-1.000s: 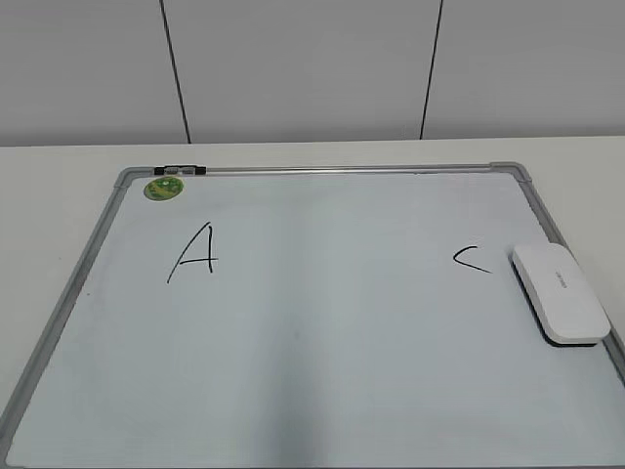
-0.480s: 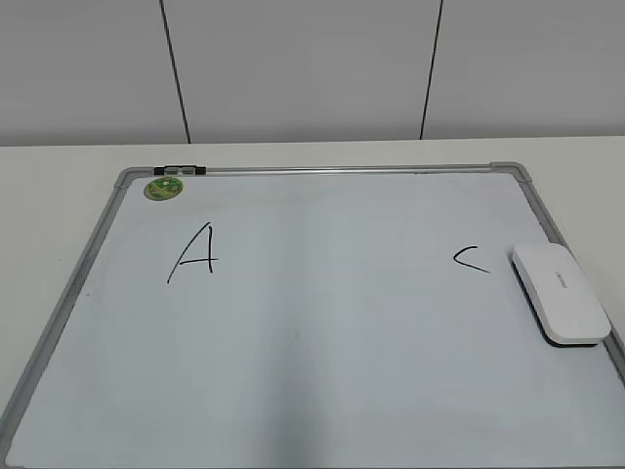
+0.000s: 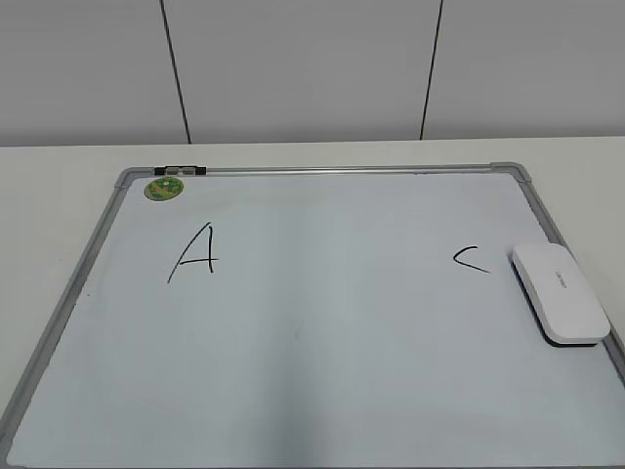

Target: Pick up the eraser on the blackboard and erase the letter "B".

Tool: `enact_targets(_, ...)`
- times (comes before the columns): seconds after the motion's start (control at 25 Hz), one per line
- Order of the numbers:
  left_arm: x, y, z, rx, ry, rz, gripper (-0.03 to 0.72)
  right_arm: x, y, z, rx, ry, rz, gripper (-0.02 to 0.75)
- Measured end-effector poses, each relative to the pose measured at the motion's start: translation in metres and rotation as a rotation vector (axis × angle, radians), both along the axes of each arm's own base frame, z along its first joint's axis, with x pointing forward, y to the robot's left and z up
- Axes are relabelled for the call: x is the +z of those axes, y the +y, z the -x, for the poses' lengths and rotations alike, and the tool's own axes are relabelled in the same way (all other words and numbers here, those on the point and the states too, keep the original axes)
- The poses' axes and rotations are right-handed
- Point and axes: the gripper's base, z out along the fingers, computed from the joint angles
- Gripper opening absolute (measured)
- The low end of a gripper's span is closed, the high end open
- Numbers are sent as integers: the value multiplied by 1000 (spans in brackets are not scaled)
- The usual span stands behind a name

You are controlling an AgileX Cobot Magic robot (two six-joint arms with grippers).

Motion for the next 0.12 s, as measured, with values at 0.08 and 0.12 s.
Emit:
enact_targets(0.08, 0, 0, 0, 0, 0, 0, 420, 0, 0, 0, 0, 0, 0, 591)
enact_targets(0.12, 0, 0, 0, 0, 0, 0, 420, 0, 0, 0, 0, 0, 0, 591)
